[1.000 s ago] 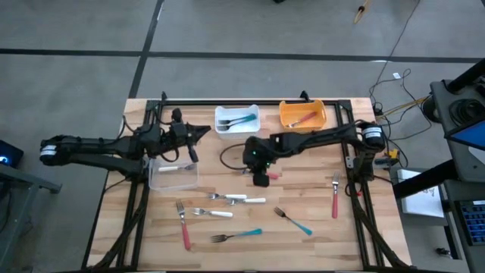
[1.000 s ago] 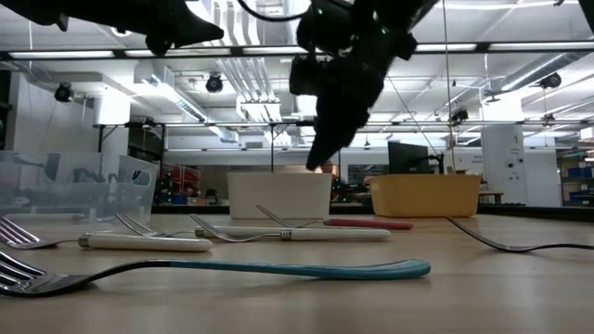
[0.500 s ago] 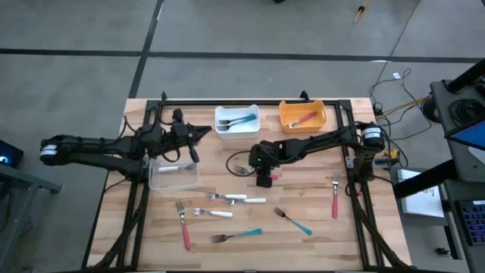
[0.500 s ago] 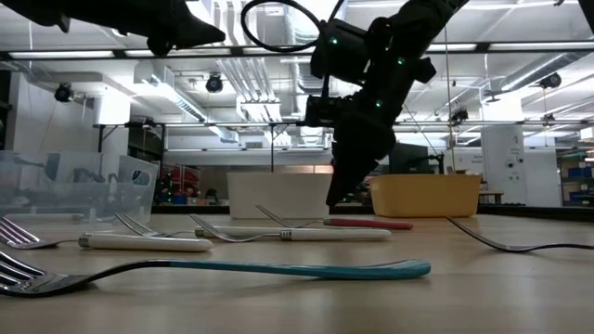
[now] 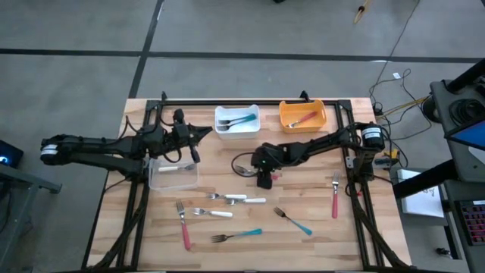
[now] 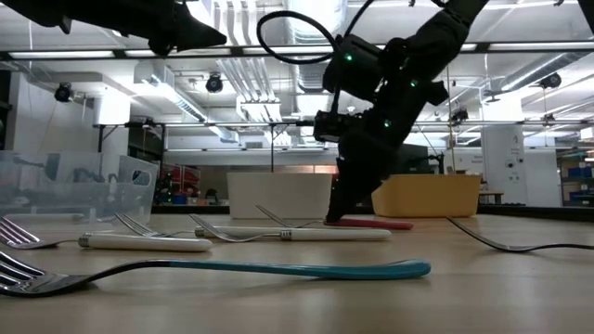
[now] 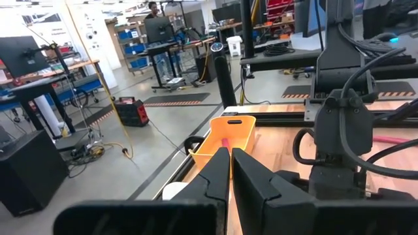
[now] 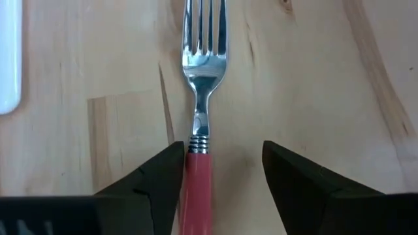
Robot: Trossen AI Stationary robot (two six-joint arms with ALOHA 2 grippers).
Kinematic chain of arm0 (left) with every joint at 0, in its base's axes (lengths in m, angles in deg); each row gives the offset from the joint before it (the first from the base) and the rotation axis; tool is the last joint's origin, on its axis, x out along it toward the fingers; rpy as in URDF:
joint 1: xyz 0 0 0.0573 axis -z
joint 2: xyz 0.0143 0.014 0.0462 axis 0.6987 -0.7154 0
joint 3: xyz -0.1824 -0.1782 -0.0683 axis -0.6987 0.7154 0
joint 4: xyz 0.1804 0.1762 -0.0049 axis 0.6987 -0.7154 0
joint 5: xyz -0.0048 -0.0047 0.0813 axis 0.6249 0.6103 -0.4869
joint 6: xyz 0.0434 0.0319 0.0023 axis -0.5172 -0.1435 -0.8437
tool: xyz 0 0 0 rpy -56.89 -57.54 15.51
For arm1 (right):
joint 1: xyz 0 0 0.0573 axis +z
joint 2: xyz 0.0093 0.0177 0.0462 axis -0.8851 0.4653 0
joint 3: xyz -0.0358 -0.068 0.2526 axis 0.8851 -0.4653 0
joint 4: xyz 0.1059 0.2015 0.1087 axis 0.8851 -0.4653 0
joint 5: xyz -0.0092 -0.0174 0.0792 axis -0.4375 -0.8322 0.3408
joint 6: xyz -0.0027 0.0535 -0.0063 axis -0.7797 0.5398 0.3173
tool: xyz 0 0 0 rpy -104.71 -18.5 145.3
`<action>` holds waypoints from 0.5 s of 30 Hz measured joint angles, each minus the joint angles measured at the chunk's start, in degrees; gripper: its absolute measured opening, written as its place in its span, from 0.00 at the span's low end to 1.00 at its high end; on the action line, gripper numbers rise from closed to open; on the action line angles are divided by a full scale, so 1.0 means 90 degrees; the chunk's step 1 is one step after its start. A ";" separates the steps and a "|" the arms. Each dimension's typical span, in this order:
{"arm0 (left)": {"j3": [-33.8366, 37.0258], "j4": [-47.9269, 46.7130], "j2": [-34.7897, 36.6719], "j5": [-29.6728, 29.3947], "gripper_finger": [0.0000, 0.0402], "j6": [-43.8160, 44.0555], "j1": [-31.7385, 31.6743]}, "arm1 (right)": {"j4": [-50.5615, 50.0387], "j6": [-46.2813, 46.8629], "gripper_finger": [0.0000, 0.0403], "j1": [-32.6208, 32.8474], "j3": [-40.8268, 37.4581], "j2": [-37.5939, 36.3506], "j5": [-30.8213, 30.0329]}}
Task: Sort silverware by color (type)
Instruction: Put the top pink fork into the yellow bin
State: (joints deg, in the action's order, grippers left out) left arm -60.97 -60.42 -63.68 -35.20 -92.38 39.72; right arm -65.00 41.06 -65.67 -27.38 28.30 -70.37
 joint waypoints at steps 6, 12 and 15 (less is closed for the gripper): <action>0.0000 0.0007 0.0000 -0.0025 0.00 -0.0397 0.0000 | 0.0803 0.0080 0.45 -0.0029 -0.0458 0.0002 -0.0004; 0.0000 0.0015 0.0000 -0.0027 0.00 -0.0920 0.0000 | 0.1667 0.0004 0.41 -0.0029 -0.0741 0.0263 -0.0022; 0.0000 0.0055 0.0000 -0.0027 0.00 -0.1171 0.0000 | 0.1964 -0.0070 0.38 -0.0029 -0.0777 0.0510 -0.0035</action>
State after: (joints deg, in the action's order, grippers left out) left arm -60.97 -59.92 -63.68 -35.44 -102.92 39.72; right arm -47.32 40.43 -65.93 -34.37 32.90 -70.68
